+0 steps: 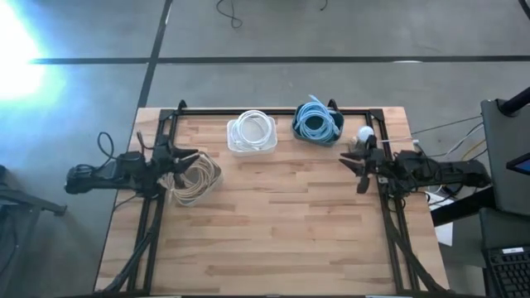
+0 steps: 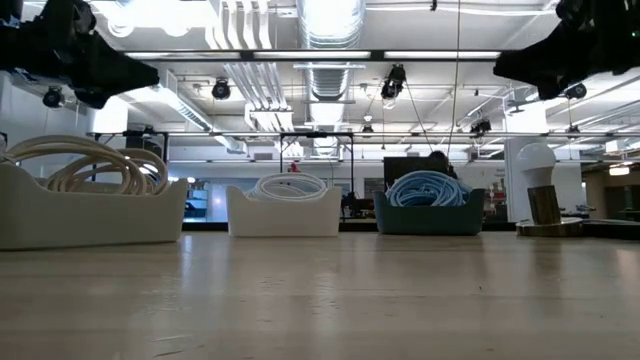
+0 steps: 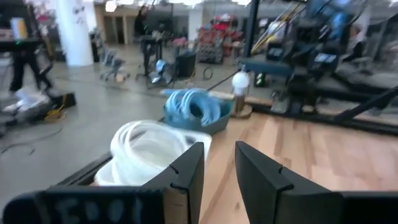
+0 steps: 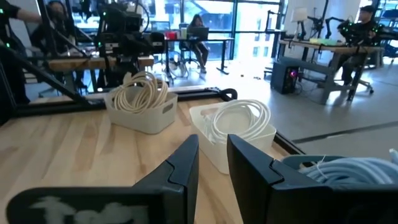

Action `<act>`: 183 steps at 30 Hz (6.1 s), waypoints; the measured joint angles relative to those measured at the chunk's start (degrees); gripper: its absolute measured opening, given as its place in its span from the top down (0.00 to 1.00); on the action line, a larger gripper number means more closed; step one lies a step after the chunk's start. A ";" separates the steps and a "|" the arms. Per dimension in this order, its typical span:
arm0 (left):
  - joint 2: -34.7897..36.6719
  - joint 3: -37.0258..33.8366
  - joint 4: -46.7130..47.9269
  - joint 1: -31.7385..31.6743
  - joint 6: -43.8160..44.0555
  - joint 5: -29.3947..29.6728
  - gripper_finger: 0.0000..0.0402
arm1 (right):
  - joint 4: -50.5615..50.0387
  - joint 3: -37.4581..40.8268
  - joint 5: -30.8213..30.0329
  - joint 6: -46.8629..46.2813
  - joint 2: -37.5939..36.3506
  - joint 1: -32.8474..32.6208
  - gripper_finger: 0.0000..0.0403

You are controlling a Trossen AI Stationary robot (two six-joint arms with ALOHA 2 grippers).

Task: Pick & Place USB Port
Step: Return to Home Position

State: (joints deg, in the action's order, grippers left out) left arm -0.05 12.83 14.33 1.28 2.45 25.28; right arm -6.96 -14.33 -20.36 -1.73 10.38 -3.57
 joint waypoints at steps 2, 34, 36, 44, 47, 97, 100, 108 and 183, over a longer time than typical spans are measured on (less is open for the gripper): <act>0.00 -1.11 -2.84 0.00 -1.03 -1.30 0.75 | 0.00 1.36 -0.01 -0.84 -1.88 0.00 0.80; -0.07 -12.34 -17.02 0.02 -3.65 -12.53 0.75 | 0.37 10.82 6.06 -4.65 -10.26 -0.02 0.80; -0.07 -12.34 -16.74 0.02 -4.57 -14.17 0.75 | 0.37 10.82 8.26 -4.07 -10.22 -0.02 0.80; -0.17 -12.38 -16.35 0.00 -6.64 -14.17 0.75 | 0.33 11.01 15.45 -1.54 -9.74 -0.04 0.80; -0.28 -12.38 -16.31 0.00 -5.81 -14.10 0.75 | 0.33 11.01 15.45 1.13 -8.85 -0.02 0.80; -0.96 -12.49 -16.88 0.02 -5.19 -13.84 0.75 | 9.17 13.81 10.12 8.75 -6.52 0.00 0.83; -0.96 -12.49 -16.88 0.00 -5.19 -13.84 0.75 | 9.17 13.81 10.12 9.07 -6.52 0.00 0.82; -0.96 -12.49 -16.90 0.00 -5.19 -13.84 0.75 | 9.18 13.81 10.14 8.23 -6.52 0.00 0.79; -0.96 -12.49 -16.92 -0.04 -5.21 -13.86 0.75 | 9.18 13.77 10.20 10.75 -6.46 -0.01 0.78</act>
State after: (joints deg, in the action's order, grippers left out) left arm -1.02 0.34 -2.59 1.23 -2.76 11.42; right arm 2.22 -0.56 -10.16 9.02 3.92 -3.58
